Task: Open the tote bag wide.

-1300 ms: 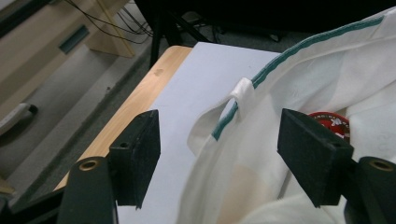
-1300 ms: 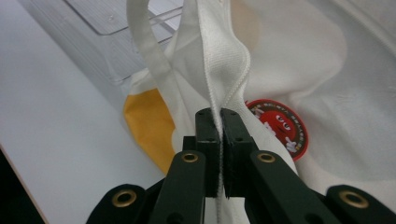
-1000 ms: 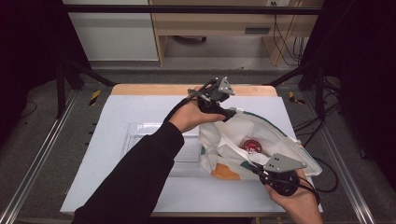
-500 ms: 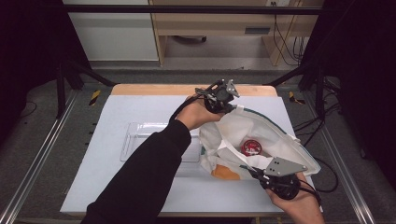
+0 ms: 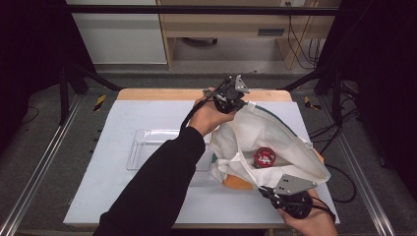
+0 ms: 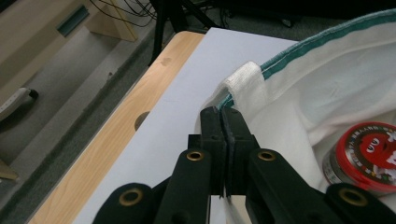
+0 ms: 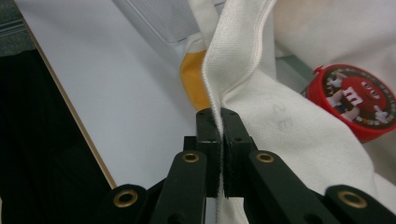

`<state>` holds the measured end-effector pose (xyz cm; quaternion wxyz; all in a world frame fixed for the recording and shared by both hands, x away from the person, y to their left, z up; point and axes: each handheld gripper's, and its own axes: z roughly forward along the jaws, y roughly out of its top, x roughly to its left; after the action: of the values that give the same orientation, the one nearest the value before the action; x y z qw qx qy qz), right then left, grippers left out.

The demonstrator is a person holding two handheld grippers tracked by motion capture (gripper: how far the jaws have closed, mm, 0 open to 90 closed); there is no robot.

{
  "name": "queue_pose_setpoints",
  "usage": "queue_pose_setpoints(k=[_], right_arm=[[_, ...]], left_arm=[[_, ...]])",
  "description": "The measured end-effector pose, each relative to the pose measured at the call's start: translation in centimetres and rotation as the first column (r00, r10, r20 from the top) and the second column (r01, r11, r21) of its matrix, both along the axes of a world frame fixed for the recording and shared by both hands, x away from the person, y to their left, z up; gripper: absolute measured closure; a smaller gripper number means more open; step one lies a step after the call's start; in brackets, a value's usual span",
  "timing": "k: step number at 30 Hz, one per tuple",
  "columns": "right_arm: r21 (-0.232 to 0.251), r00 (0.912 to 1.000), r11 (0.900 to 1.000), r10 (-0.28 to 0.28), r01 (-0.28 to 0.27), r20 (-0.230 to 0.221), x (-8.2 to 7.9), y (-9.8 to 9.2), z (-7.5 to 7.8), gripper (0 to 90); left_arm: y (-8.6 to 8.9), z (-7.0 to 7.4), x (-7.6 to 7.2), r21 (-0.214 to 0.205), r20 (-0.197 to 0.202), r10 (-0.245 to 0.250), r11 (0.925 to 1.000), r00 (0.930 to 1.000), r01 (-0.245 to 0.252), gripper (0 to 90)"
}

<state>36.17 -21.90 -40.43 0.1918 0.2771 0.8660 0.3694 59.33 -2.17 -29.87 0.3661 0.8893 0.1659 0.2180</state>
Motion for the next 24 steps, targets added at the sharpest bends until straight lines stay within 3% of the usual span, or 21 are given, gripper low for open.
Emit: queue_pose_setpoints(k=[5, 10, 24], right_arm=[[-0.003, 0.9996, 0.9999, 0.016, -0.016, -0.022, -0.4, 0.1, -0.9, 88.6], [0.008, 0.9992, 0.9999, 0.014, -0.013, -0.037, -0.3, 0.1, -1.6, 88.6], [0.015, 0.998, 0.9999, 0.004, -0.003, -0.063, -0.3, 0.4, -3.4, 88.5]], left_arm=[[0.2, 0.2, 0.2, -0.031, 0.021, 0.025, 0.9992, 0.9995, -0.024, 89.0], [0.2, -0.1, 0.4, -0.034, 0.022, 0.033, 0.9989, 0.9992, -0.032, 89.0], [-0.3, -2.1, 1.3, -0.026, -0.01, 0.043, 0.9987, 0.999, -0.043, 89.0]])
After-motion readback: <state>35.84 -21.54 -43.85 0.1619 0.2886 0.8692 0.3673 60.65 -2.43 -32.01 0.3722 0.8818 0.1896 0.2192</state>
